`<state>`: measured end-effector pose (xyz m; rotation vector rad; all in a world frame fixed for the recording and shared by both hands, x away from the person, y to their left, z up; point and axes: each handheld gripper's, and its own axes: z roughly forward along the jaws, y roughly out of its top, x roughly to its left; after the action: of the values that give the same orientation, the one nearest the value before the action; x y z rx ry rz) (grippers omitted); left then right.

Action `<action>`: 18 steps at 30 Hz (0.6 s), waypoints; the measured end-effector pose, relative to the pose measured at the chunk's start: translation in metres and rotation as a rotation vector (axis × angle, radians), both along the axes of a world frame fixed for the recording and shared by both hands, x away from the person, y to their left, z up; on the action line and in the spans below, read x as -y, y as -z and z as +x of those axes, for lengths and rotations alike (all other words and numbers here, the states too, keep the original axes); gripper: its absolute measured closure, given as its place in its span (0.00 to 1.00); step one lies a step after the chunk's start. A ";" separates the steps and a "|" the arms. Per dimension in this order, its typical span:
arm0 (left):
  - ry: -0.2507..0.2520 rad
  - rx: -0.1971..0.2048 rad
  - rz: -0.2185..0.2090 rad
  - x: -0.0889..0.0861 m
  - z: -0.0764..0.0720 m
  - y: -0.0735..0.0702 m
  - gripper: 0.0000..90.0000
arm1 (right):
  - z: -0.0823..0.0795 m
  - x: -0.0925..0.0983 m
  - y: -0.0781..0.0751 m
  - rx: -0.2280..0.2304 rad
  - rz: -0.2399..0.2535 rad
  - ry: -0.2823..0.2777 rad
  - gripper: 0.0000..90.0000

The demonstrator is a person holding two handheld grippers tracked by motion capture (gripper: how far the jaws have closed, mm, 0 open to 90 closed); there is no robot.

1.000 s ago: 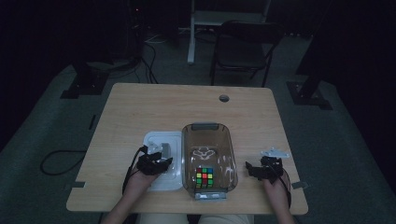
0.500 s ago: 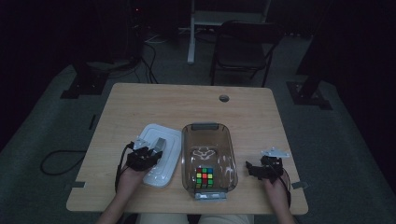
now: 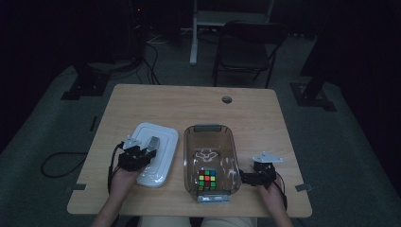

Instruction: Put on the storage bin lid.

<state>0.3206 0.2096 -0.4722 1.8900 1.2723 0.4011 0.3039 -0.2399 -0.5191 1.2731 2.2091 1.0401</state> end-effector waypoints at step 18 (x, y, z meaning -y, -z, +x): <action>-0.019 0.025 -0.038 -0.016 -0.008 -0.017 0.78 | -0.007 -0.019 0.002 -0.001 0.035 -0.088 0.17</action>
<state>0.3127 0.2255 -0.4554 1.8374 1.2735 0.4067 0.2974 -0.2212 -0.5207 1.2006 2.2760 1.1154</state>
